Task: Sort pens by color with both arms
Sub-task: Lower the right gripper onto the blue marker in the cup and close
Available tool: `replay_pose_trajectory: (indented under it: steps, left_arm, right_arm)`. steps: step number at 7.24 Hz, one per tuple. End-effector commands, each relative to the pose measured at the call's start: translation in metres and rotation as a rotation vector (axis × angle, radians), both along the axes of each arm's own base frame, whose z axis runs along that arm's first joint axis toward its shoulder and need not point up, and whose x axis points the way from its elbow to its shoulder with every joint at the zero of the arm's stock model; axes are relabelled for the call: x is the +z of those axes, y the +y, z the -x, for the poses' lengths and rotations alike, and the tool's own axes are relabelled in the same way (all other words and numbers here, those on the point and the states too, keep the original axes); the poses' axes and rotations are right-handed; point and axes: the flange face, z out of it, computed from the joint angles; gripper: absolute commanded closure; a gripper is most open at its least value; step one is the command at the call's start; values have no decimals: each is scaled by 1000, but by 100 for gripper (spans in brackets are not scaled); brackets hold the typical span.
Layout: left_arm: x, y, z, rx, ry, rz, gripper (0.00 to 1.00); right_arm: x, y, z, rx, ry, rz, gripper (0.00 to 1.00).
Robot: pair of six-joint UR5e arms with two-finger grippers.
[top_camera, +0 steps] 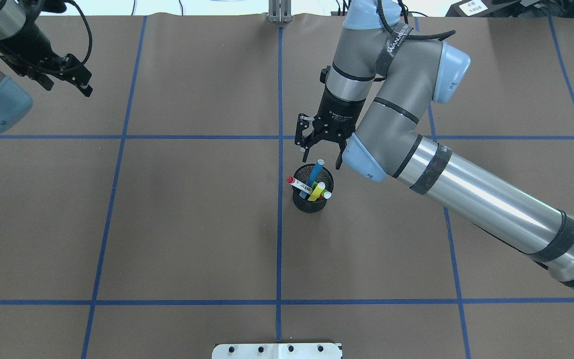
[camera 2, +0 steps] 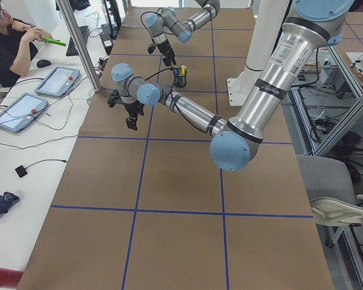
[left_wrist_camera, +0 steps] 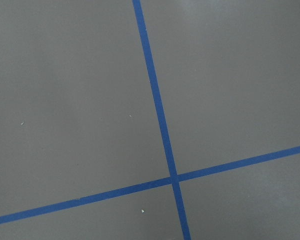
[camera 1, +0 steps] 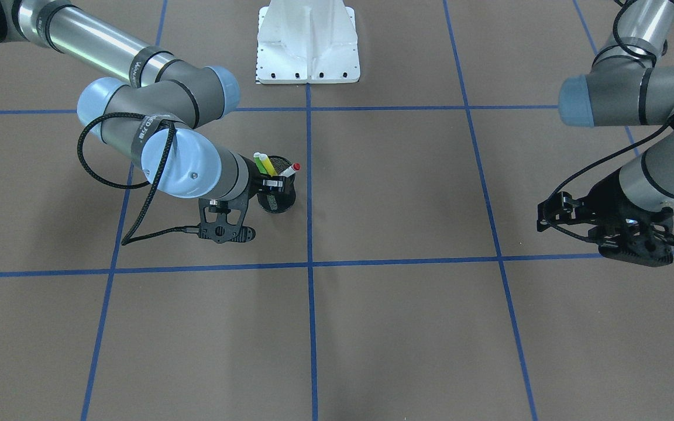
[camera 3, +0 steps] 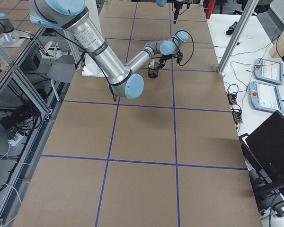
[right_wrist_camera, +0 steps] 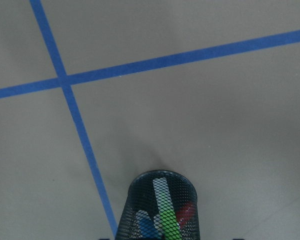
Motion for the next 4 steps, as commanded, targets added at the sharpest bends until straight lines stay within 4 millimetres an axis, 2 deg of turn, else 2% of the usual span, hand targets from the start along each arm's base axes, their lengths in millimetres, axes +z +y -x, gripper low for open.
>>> replay_pose_trajectory:
  steps: [1,4]
  left_arm:
    - [1,1,-1,3,3,-5,0]
    - [-2,1,0,0,5,-5,0]
  right_arm:
    - [-1,6,2,-10,-8,2,31]
    - [8,4,3,-9,6,9,33]
